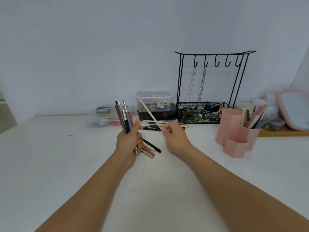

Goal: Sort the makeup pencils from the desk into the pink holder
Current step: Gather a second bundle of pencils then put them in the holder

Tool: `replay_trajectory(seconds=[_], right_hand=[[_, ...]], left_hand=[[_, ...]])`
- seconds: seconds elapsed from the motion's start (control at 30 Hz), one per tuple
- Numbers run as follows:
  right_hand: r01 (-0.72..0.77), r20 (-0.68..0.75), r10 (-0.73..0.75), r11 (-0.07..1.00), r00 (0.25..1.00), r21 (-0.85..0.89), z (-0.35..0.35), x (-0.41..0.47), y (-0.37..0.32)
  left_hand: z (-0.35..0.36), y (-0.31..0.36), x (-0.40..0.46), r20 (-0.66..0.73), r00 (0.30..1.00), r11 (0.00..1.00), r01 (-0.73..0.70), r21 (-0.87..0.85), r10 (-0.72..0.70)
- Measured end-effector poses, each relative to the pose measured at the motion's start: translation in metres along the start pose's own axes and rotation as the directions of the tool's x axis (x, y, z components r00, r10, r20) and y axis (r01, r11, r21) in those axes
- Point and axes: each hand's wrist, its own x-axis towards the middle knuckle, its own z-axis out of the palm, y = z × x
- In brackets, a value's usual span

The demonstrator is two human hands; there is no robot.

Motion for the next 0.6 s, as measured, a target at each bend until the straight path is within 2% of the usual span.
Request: replay_trajectory(seconds=[0.1, 0.3, 0.4, 0.6], right_hand=[[0.007, 0.082, -0.024, 0.978, 0.996, 0.209, 0.011, -0.012, -0.016], [-0.001, 0.224, -0.089, 0.928, 0.971, 0.374, 0.022, -0.023, -0.03], [-0.025, 0.294, -0.148, 0.858, 0.944, 0.512, 0.023, -0.029, -0.033], [0.037, 0.308, -0.16, 0.929, 0.938, 0.368, 0.027, -0.029, -0.027]], left_hand=[[0.001, 0.001, -0.002, 0.013, 0.999, 1.0, -0.031, -0.007, 0.031], [0.004, 0.005, -0.007, -0.001, 0.994, 0.993, -0.11, 0.038, 0.11], [0.004, 0.005, -0.01, -0.005, 0.994, 0.992, -0.112, 0.056, 0.113], [0.002, 0.003, -0.003, -0.108, 0.985, 0.98, -0.119, 0.157, 0.137]])
